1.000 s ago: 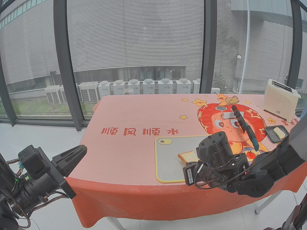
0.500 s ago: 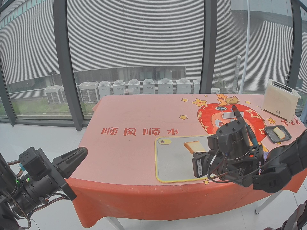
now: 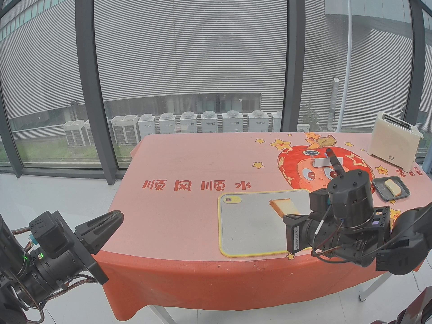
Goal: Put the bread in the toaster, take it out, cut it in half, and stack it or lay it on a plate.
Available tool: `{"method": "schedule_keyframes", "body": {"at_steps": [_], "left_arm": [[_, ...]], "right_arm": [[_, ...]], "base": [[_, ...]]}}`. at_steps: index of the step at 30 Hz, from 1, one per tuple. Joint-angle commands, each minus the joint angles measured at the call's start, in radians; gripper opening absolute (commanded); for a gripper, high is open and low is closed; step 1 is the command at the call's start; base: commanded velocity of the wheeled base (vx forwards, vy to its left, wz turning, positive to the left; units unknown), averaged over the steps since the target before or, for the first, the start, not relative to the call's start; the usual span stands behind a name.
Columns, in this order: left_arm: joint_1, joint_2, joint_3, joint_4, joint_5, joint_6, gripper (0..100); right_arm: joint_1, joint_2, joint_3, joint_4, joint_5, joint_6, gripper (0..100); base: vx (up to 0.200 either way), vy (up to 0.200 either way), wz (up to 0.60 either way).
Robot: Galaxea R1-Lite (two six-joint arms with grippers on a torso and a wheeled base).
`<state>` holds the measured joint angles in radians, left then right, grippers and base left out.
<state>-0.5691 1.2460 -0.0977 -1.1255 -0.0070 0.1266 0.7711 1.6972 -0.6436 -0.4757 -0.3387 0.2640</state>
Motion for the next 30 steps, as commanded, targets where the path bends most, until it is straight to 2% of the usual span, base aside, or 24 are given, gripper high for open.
{"method": "schedule_keyframes", "body": {"at_steps": [1, 13, 19, 30], "left_arm": [[-0.001, 0.004, 0.013, 0.001, 0.001, -0.002, 0], [-0.001, 0.012, 0.022, 0.006, 0.001, -0.001, 0], [-0.003, 0.012, 0.022, 0.006, 0.001, -0.004, 0], [-0.003, 0.013, 0.024, 0.006, 0.001, -0.005, 0]], "right_arm": [[0.007, -0.045, 0.016, 0.000, 0.009, 0.040, 0], [0.013, -0.027, 0.018, -0.001, 0.001, 0.061, 0], [0.014, -0.028, 0.028, 0.000, 0.009, 0.115, 0], [0.014, -0.042, 0.044, -0.001, 0.009, 0.115, 0]], "base": [[0.000, 0.000, 0.00], [0.000, 0.000, 0.00], [0.000, 0.000, 0.00], [0.000, 0.000, 0.00]]}}
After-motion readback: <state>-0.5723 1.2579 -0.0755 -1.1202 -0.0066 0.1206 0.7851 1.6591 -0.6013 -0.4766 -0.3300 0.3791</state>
